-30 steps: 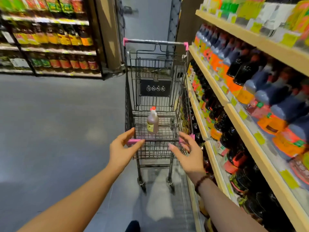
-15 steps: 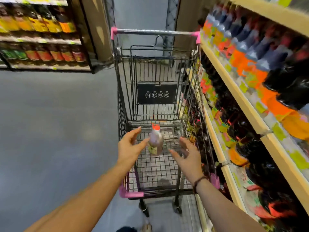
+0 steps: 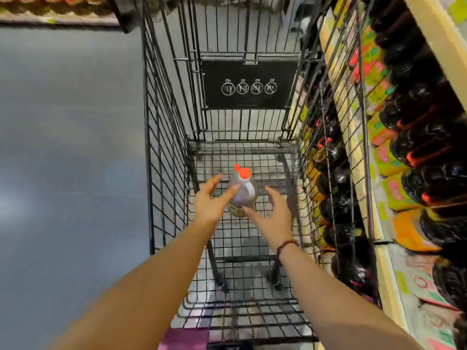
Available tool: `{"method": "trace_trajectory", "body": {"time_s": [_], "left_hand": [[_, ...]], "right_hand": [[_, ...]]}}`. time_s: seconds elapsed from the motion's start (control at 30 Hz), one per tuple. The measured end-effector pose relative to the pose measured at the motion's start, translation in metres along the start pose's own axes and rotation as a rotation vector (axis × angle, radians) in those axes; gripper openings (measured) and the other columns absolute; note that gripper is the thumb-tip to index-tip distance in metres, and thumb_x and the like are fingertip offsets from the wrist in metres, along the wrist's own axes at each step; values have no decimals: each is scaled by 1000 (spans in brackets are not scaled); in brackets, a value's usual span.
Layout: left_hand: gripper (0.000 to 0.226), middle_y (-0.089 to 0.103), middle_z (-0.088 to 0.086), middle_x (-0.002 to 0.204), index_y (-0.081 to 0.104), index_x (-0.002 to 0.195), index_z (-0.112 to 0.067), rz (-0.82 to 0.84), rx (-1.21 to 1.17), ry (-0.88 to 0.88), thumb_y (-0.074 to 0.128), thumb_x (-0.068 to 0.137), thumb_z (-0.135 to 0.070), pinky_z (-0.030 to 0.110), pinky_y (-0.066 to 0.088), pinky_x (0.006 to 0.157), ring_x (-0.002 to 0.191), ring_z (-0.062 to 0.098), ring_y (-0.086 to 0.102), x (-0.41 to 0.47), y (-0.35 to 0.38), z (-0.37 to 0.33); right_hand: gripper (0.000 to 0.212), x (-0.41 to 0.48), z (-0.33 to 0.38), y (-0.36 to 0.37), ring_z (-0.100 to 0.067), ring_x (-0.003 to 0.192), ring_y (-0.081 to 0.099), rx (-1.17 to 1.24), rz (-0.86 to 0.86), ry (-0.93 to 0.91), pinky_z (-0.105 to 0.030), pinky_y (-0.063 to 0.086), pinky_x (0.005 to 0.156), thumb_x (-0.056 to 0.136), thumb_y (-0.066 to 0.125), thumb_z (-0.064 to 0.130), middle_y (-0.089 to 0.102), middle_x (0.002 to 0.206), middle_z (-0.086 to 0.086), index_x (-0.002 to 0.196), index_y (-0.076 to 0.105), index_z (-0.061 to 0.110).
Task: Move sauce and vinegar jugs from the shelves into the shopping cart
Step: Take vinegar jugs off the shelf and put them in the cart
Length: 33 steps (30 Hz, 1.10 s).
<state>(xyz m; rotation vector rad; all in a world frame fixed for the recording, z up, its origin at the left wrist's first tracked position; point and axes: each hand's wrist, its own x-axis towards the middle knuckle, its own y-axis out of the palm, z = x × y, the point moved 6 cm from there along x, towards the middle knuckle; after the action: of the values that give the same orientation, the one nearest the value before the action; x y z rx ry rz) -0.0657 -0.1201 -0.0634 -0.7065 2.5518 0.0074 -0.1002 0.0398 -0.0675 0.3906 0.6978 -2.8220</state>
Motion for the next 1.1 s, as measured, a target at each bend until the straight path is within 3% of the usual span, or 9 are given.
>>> {"method": "trace_trajectory", "body": {"time_s": [0.13, 0.27, 0.37, 0.43, 0.57, 0.73, 0.9, 1.0, 1.1], "left_hand": [[66, 38, 2, 146, 46, 136, -16, 58, -8, -34, 75, 77, -16, 22, 31, 99, 132, 12, 35, 34, 16, 25], [78, 39, -1, 146, 49, 132, -34, 174, -40, -83, 84, 62, -37, 33, 38, 105, 131, 13, 39, 58, 24, 46], [58, 57, 3, 132, 55, 126, -30, 265, -102, -107, 76, 71, -28, 28, 52, 87, 119, 21, 56, 67, 35, 59], [47, 59, 3, 129, 56, 122, -29, 238, -148, -107, 70, 78, -20, 31, 53, 87, 118, 23, 57, 71, 38, 66], [50, 60, 3, 129, 55, 124, -26, 221, -180, -91, 73, 78, -17, 38, 49, 99, 120, 21, 57, 67, 41, 70], [47, 62, 3, 125, 58, 123, -26, 276, -169, -43, 72, 79, -14, 24, 55, 86, 113, 17, 61, 49, 45, 50], [53, 67, -10, 114, 53, 131, -22, 347, -142, -8, 71, 81, -16, 15, 52, 80, 102, 3, 65, 21, 39, 9], [54, 68, -11, 111, 53, 131, -24, 388, -119, 66, 70, 81, -14, 14, 52, 82, 101, 1, 65, -5, 36, -37], [58, 64, 0, 123, 50, 135, -22, 415, -112, 131, 69, 81, -15, 27, 49, 95, 112, 13, 61, -29, 35, -78]], "right_hand": [[84, 25, -29, 24, -20, 133, 35, -14, 19, 30, -22, 27, 103, 66, 84, 26, 39, 142, -8, 137, 40, 13], [83, 43, -42, 41, -13, 124, 39, -1, 48, 33, -6, 26, 91, 66, 84, 21, 40, 138, -4, 135, 40, 13], [82, 50, -50, 51, -15, 111, 50, 88, 29, 57, 3, 36, 72, 65, 84, 17, 48, 129, -2, 133, 38, 16], [82, 51, -52, 56, -14, 105, 54, 138, 8, 58, 5, 37, 66, 64, 85, 15, 53, 124, -3, 132, 39, 18], [79, 49, -56, 55, 4, 95, 55, 269, 13, 65, -1, 44, 66, 63, 83, 0, 53, 113, 4, 129, 42, 13], [76, 43, -52, 38, 21, 84, 56, 310, 31, 50, -4, 48, 69, 60, 85, 2, 55, 100, 17, 125, 48, 13], [76, 29, -14, 2, -10, 104, 60, 248, 32, -57, -16, 51, 85, 54, 91, 16, 64, 113, 0, 121, 55, 15], [69, 14, 25, -31, -14, 100, 66, 296, 54, -98, -27, 55, 83, 54, 90, 13, 70, 106, -1, 116, 60, 13], [59, -3, 69, -63, -7, 93, 67, 301, 78, -173, -23, 55, 79, 55, 89, 12, 71, 99, 2, 108, 64, 15]]}}
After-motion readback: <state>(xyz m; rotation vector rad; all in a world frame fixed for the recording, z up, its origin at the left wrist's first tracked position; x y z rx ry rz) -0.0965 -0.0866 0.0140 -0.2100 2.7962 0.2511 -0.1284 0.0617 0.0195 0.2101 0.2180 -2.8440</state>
